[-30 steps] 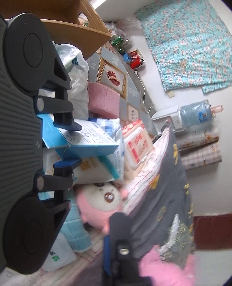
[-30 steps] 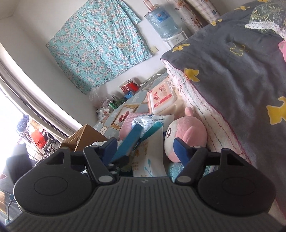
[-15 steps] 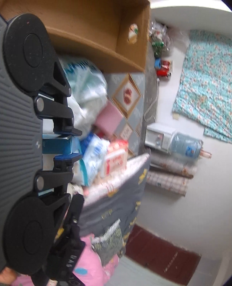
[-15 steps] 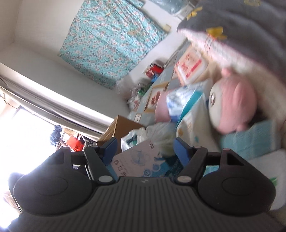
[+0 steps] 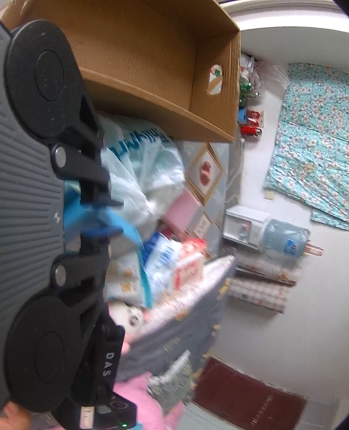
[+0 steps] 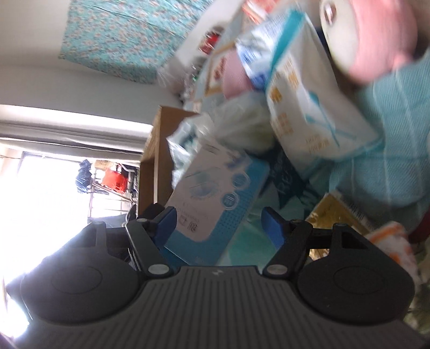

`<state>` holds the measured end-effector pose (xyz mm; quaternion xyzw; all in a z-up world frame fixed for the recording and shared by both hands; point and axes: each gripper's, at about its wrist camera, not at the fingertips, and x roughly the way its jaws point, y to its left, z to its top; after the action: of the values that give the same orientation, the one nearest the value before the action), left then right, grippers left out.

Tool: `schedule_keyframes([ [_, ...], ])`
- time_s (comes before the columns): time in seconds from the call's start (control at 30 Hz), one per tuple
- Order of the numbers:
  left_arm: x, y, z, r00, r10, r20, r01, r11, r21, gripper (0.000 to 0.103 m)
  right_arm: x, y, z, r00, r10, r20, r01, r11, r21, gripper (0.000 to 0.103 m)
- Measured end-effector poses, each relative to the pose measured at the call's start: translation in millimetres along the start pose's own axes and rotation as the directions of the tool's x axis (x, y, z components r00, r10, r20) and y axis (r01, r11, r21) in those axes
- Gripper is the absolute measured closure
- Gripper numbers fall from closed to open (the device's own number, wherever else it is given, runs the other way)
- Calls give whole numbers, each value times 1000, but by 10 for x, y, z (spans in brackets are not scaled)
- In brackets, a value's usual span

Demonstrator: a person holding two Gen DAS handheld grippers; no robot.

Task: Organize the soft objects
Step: 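Reach the left gripper to the blue bandage box and grasp it, then carry the blue bandage box with the left gripper into the cardboard box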

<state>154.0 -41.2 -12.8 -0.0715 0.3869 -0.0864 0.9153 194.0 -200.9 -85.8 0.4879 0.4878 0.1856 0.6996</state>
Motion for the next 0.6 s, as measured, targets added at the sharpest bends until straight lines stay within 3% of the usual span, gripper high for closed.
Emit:
schedule_keyframes([
  [0.17,66,77,-84,999,-15,-52,15,1000,8,92,195,-72,-28,1000,3,-11,-3,1000,26,38],
  [0.4,146,-70,-108,998,-9,-62,15,994,106,67,194,-87,4,1000,5,20,-5,1000,11,51],
  [0.5,225,-145,-113,998,12,-65,-3,989,151,69,148,-113,28,999,4,38,-4,1000,6,60],
  [0.6,232,-202,-126,998,26,-59,-15,984,179,72,91,-79,20,998,2,56,-1,1000,-20,62],
])
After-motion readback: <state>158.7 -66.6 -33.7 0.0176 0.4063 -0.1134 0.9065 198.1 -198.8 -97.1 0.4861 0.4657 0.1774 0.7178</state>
